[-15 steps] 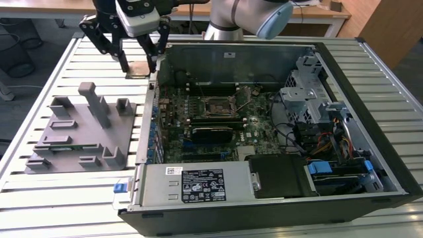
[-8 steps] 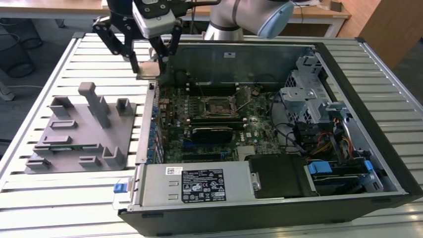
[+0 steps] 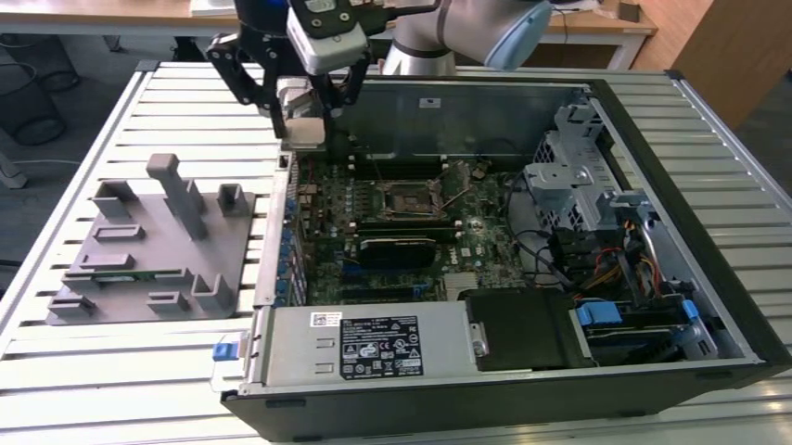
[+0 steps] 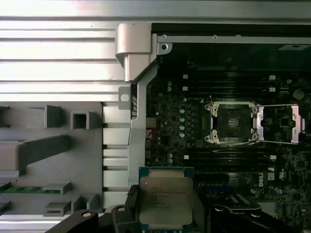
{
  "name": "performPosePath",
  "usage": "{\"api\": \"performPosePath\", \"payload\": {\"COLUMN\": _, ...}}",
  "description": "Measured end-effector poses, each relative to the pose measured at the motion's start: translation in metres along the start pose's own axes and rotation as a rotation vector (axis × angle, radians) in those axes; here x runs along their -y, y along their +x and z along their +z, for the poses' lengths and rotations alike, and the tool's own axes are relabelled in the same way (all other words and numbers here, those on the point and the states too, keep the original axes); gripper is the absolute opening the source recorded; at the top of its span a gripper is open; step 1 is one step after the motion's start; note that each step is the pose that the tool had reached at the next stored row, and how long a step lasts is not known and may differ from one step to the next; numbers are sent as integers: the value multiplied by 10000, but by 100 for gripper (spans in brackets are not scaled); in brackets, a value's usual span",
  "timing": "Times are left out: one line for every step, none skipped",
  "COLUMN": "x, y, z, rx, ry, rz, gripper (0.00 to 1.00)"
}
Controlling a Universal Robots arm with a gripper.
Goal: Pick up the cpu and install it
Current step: 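Pick up the cpu and move it towards the insertion slot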
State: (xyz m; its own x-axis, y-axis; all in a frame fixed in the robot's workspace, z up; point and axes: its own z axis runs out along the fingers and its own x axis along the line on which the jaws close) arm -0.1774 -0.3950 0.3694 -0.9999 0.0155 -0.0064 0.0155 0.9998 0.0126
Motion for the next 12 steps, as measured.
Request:
{"api": "performPosePath", "payload": {"x": -1, "y": -41, "z": 3, "rx": 0, "ry": 1, "rz": 1, "gripper": 53}}
{"api": "performPosePath", "payload": {"x": -1, "y": -84, "z": 6, "rx": -1, "ry": 1, "rz": 0, "gripper": 53}}
{"api": "performPosePath", "payload": {"x": -2, "y": -129, "z": 9, "rx": -2, "ry": 2, "rz": -1, "gripper": 53}}
{"api": "performPosePath", "payload": {"x": -2, "y": -174, "z": 12, "rx": -1, "ry": 1, "rz": 0, "gripper": 53}}
{"api": "performPosePath", "payload": {"x": -4, "y": -219, "z": 15, "rx": 0, "ry": 0, "rz": 1, "gripper": 53}}
{"api": "performPosePath", "payload": {"x": -10, "y": -312, "z": 21, "rx": 0, "ry": 0, "rz": -1, "gripper": 53}}
{"api": "performPosePath", "payload": {"x": -15, "y": -357, "z": 24, "rx": -1, "ry": 1, "rz": 1, "gripper": 53}}
{"api": "performPosePath", "payload": {"x": -24, "y": -404, "z": 27, "rx": -1, "ry": 1, "rz": 1, "gripper": 53}}
{"api": "performPosePath", "payload": {"x": -35, "y": -446, "z": 31, "rx": -2, "ry": 2, "rz": -1, "gripper": 53}}
{"api": "performPosePath", "payload": {"x": -52, "y": -487, "z": 36, "rx": 0, "ry": 0, "rz": -1, "gripper": 53}}
{"api": "performPosePath", "payload": {"x": -68, "y": -526, "z": 40, "rx": 0, "ry": 0, "rz": -1, "gripper": 53}}
{"api": "performPosePath", "payload": {"x": -85, "y": -565, "z": 44, "rx": 0, "ry": 1, "rz": 1, "gripper": 53}}
